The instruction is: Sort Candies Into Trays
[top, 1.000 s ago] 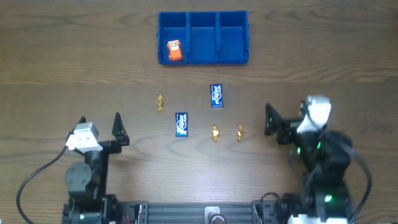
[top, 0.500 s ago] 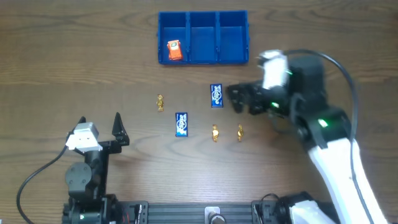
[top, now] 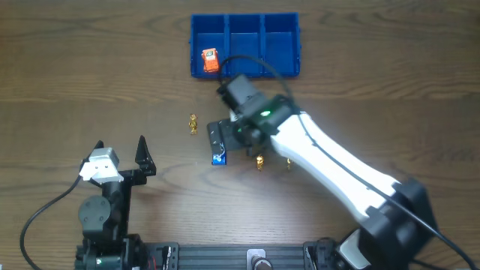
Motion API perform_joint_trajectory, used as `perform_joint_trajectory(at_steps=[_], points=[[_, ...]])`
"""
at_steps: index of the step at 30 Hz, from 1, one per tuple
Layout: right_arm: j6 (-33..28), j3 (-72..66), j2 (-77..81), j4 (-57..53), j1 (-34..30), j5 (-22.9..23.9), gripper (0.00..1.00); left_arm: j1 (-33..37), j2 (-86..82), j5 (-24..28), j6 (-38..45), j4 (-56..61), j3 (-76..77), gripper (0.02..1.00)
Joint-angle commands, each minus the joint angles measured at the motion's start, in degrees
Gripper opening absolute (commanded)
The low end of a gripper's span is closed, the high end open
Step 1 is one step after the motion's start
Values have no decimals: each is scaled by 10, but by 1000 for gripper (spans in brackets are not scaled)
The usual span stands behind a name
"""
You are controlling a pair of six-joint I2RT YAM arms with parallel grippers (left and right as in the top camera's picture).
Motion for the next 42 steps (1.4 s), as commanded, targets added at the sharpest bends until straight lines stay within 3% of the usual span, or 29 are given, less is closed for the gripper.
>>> perform_joint_trajectory(at_steps=[1, 7, 27, 36, 40, 42], points=[[61, 23, 60, 5, 33, 39, 998, 3, -4, -5, 8, -26, -8, 998], [108, 42, 132, 6, 70, 85, 998, 3, -4, -5, 8, -26, -8, 998], [160, 63, 222, 33, 89, 130, 1000, 3, -4, -5, 8, -26, -8, 998], [166, 77, 243, 33, 94, 134, 888, 4, -4, -5, 8, -26, -8, 998], [168, 77, 243, 32, 94, 134, 783, 3, -4, -5, 8, -26, -8, 998], [170, 77, 243, 31, 94, 135, 680, 3, -4, -5, 8, -26, -8, 998]])
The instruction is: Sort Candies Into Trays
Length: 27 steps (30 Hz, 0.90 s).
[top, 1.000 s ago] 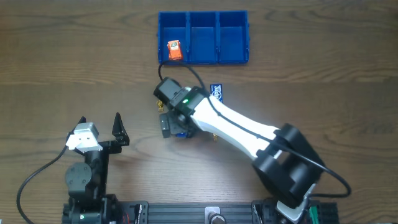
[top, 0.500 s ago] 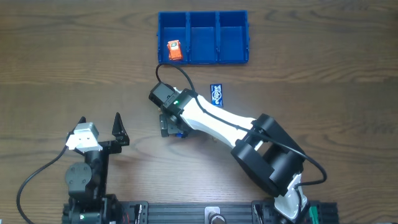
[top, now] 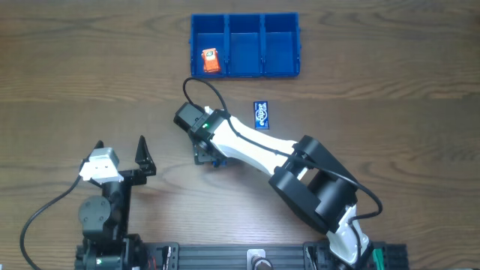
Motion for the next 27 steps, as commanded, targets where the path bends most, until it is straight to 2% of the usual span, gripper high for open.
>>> perform_joint_trajectory(at_steps=[1, 6, 8, 15, 21, 24, 27], points=[[9, 11, 5, -2, 1, 14, 647, 3, -4, -5, 8, -26, -8, 998], [9, 11, 5, -2, 1, 16, 371, 3, -4, -5, 8, -26, -8, 998], [9, 11, 5, -2, 1, 16, 303, 3, -4, -5, 8, -26, -8, 996], [3, 15, -9, -5, 1, 21, 257, 3, -4, -5, 8, -26, -8, 998], [-35, 94, -94, -116, -25, 94, 257, 3, -4, -5, 8, -26, -8, 998], [-75, 191, -113, -185, -65, 142, 257, 3, -4, -5, 8, -26, -8, 998], [-137, 283, -100, -195, -120, 158, 259, 3, -4, -5, 8, -26, -8, 998]])
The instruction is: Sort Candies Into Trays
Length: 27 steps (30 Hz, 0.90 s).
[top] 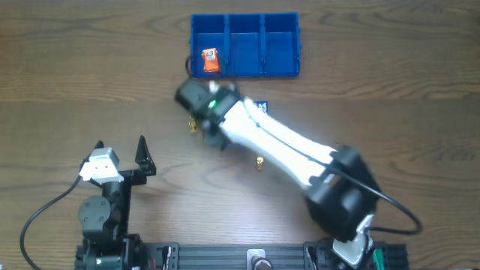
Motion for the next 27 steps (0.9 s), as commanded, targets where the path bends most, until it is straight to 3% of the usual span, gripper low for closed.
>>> perform_joint_trajectory(at_steps=[1, 4, 12, 27], points=[[-110, 142, -13, 2, -89, 77, 259, 3, -4, -5, 8, -26, -8, 998], [-162, 198, 40, 56, -138, 80, 259, 3, -4, -5, 8, -26, -8, 998], [-183, 208, 146, 199, -177, 67, 264, 3, -4, -5, 8, -26, -8, 996], [-177, 208, 202, 221, -187, 57, 303, 3, -4, -5, 8, -26, -8, 998]])
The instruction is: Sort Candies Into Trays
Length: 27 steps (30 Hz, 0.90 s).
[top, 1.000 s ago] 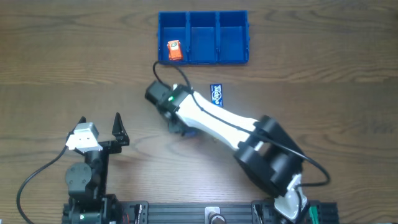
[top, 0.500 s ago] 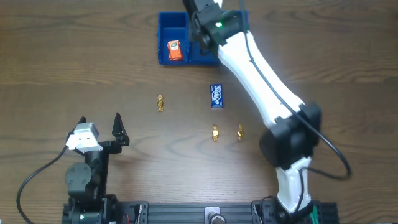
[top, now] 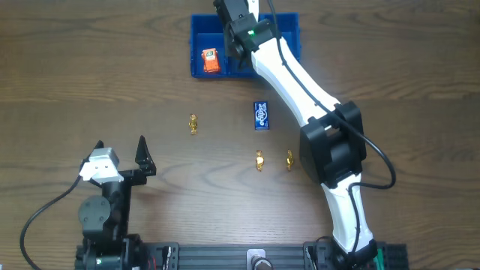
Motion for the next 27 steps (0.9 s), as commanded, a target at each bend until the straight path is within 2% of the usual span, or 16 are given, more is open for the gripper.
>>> perform_joint_trajectory(at_steps=[1, 7, 9, 11, 12, 14, 21, 27], points=[[-5, 5, 17, 1, -9, -1, 314, 3, -4, -5, 8, -26, -8, 998], [-5, 5, 20, 2, -9, -3, 362, 3, -4, -5, 8, -26, -8, 998], [-6, 5, 20, 1, -9, -6, 465, 3, -4, -5, 8, -26, -8, 998], [-6, 5, 20, -1, -9, -14, 717, 3, -4, -5, 8, -26, -8, 998], [-6, 5, 20, -1, -9, -14, 781, 3, -4, -5, 8, -26, -8, 996], [-9, 5, 20, -1, -6, -20, 840, 3, -4, -5, 8, -26, -8, 998], [-10, 5, -31, -44, -4, -35, 928, 3, -4, -5, 8, -26, -8, 998], [-30, 1, -123, -169, -4, -32, 941, 3, -4, -5, 8, -26, -8, 996]])
